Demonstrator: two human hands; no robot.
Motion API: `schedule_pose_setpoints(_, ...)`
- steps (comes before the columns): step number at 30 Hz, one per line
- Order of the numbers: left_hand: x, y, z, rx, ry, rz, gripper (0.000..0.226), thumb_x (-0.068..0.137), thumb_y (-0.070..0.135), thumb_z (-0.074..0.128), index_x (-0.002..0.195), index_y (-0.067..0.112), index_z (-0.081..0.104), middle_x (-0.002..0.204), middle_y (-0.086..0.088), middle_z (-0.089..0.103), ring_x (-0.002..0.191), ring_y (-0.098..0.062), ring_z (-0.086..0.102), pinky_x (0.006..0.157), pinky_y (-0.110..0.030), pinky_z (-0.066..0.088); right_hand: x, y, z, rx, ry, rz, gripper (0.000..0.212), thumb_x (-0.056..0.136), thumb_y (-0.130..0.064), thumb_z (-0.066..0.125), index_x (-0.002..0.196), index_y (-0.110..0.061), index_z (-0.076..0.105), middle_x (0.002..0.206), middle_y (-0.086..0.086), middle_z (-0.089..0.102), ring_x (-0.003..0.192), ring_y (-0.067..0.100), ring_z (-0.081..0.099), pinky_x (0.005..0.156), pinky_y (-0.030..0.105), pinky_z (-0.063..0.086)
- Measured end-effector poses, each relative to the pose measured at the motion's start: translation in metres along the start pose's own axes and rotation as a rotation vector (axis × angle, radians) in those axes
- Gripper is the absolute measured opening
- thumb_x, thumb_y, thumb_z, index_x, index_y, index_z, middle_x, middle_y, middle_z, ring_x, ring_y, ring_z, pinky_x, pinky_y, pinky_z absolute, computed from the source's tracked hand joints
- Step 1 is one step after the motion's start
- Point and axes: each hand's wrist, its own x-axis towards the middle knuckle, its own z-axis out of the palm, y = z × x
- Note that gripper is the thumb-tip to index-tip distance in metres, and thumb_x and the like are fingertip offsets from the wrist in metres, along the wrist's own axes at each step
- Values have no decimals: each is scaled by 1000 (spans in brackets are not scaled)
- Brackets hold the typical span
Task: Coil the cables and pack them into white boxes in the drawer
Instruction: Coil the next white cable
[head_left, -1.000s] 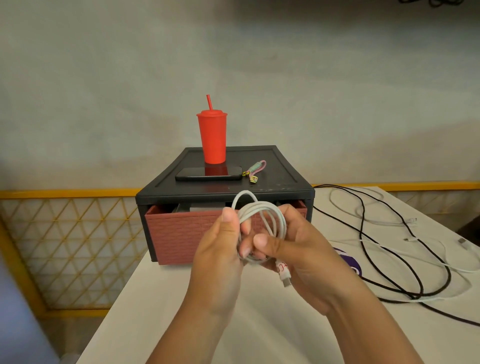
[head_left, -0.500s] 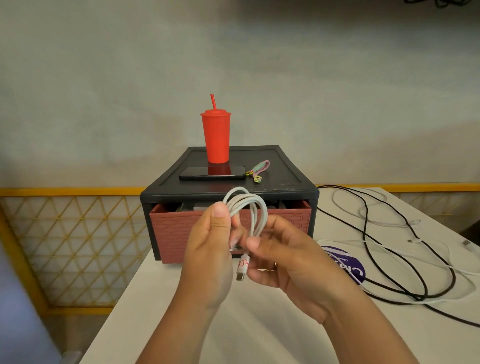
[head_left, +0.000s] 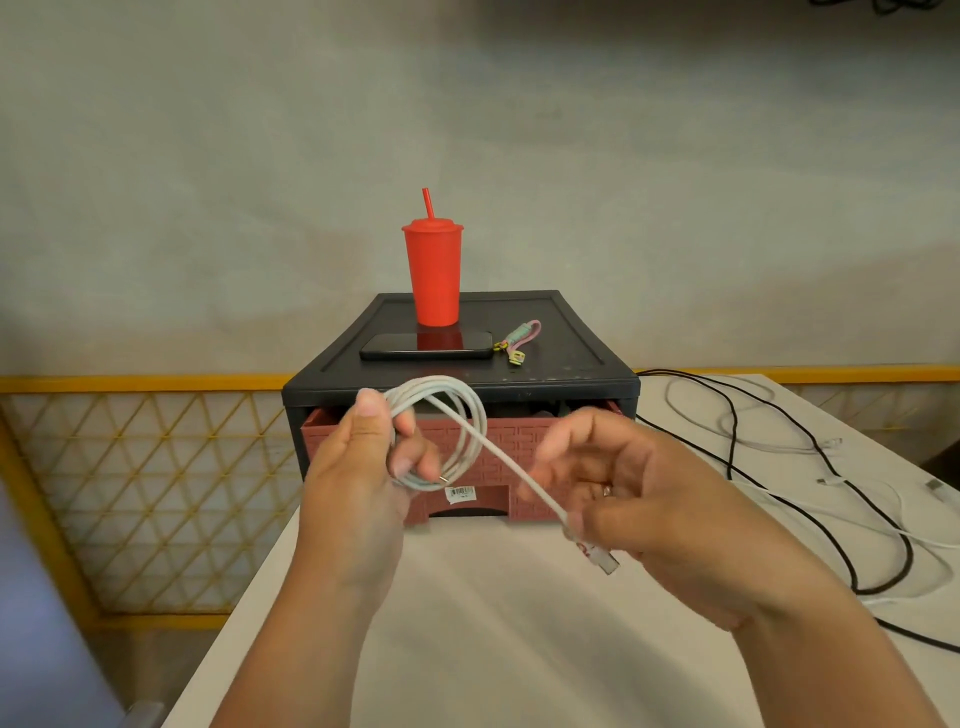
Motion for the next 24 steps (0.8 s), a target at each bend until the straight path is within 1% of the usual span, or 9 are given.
schedule_pose_setpoints(3,-4,2,7,-190,-76,-116,31,79,42,40,70,12,44,45,6,34,43,-9,43,52,-21,49,1,3,1,-559,196,-32,32,75,-4,60,61,-32,66,53,-13,56,47,2,46,48,12,39)
schedule_pose_setpoints(5,-6,2,11,-302,-129,-179,30,80,41,40,70,13,44,47,5,37,44,-9,46,53,-24,52,4,5,6,-662,385,-46,37,83,-6,58,62,-36,65,61,-18,60,53,0,52,47,8,40)
schedule_pose_setpoints(8,-11,1,19,-412,-183,-251,30,82,38,42,68,12,48,57,0,45,51,-12,52,56,-29,55,9,5,12,-465,461,-129,31,84,-7,60,85,-36,72,89,-17,66,74,-1,62,56,5,44)
schedule_pose_setpoints(12,-15,-3,26,-426,-191,-325,32,77,36,46,60,11,54,69,-4,50,58,-13,51,56,-30,55,9,2,13,18,417,-132,28,81,2,58,90,-19,72,84,-3,74,75,6,68,62,13,51)
schedule_pose_setpoints(15,-15,-9,25,-359,-212,-342,32,76,39,46,64,11,52,76,-12,48,71,-22,55,62,-34,57,12,5,14,342,350,-75,14,78,3,57,87,0,68,81,13,72,74,22,68,68,30,56)
schedule_pose_setpoints(16,-15,-10,25,-346,-221,-344,33,77,40,45,65,10,51,80,-15,49,79,-28,58,65,-36,58,13,6,15,414,334,-52,19,73,-1,61,90,7,64,82,18,70,75,26,65,72,37,54)
schedule_pose_setpoints(18,-17,-10,26,-318,-233,-330,34,79,41,44,68,9,49,80,-17,54,80,-29,61,65,-36,58,14,7,18,485,324,-1,39,59,-8,69,93,8,59,79,17,67,73,25,63,74,39,53)
schedule_pose_setpoints(21,-22,-14,30,-166,-225,-242,34,82,39,41,72,7,48,70,-10,62,67,-20,64,65,-32,57,15,7,22,493,334,54,42,56,-19,65,94,-2,59,78,11,68,72,20,63,74,33,50)
schedule_pose_setpoints(24,-25,-19,33,-48,-212,-167,38,90,42,47,63,18,58,69,-1,64,69,-15,62,68,-29,55,16,9,22,452,348,91,37,64,-11,68,100,-6,61,79,8,68,73,18,64,76,34,49)
